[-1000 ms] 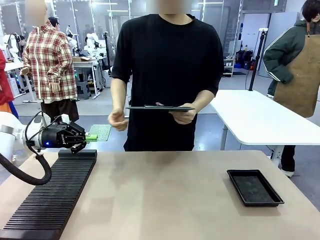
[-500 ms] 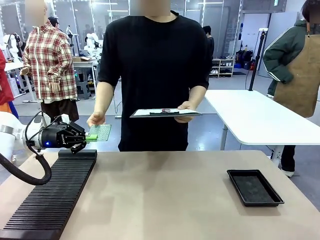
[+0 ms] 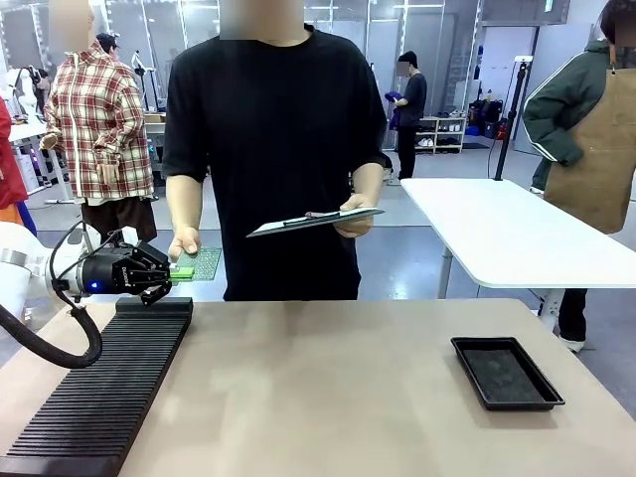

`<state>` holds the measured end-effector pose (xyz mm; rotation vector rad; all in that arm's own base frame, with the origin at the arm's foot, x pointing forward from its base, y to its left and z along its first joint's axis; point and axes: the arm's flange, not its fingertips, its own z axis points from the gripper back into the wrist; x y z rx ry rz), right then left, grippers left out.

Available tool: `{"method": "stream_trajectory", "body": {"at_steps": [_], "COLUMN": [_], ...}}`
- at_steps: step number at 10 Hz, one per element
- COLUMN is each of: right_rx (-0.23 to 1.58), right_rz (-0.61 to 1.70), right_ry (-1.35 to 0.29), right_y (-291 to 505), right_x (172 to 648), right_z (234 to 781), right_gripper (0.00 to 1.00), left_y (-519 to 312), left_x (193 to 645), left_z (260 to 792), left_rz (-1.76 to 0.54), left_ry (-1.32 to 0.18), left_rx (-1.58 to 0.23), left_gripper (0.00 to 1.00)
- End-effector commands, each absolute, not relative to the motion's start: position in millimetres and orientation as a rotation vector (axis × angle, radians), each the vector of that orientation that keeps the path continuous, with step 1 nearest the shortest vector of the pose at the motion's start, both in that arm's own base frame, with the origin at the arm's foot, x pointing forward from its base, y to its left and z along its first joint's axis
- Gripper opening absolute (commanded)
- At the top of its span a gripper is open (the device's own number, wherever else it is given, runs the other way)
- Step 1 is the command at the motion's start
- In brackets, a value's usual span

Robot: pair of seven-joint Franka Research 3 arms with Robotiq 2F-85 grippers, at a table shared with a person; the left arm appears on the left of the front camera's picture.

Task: Inspect the PCB.
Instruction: Release the Blank PCB you were holding.

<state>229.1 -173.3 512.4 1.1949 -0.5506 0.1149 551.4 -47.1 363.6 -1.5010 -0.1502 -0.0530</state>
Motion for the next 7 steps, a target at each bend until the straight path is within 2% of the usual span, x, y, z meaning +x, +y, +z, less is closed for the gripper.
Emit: {"method": "stream_trajectory", "body": {"at_steps": [1,4,5,6,7], "right_rx": [1.198,1.198,1.198,1.198,1.198], "right_rz": [0.117,0.117,0.117,0.117,0.117], "right_ry": [-0.557,-0.557,-0.557,-0.557,-0.557], "right_y": [-174.0,-174.0,-174.0,-174.0,-174.0], "right_x": [227.8,227.8,227.8,227.8,227.8], "right_z": [513.4,513.4,513.4,513.4,513.4], "right_gripper": [1.0,1.0,1.0,1.0,1.0], "left_y": [-47.3,-47.1,-47.7,-48.9,-49.2], "left_x": [552.3,551.4,551.5,552.0,551.3], "left_z": [363.1,363.6,366.6,368.2,369.0], "left_rz": [-0.048,-0.053,-0.04,-0.028,-0.037], "left_ry": [-0.156,-0.15,-0.167,-0.204,-0.202], "left_rx": [-1.49,-1.501,-1.493,-1.495,-1.511], "left_gripper": [0.03,0.03,0.42,0.62,1.0]}}
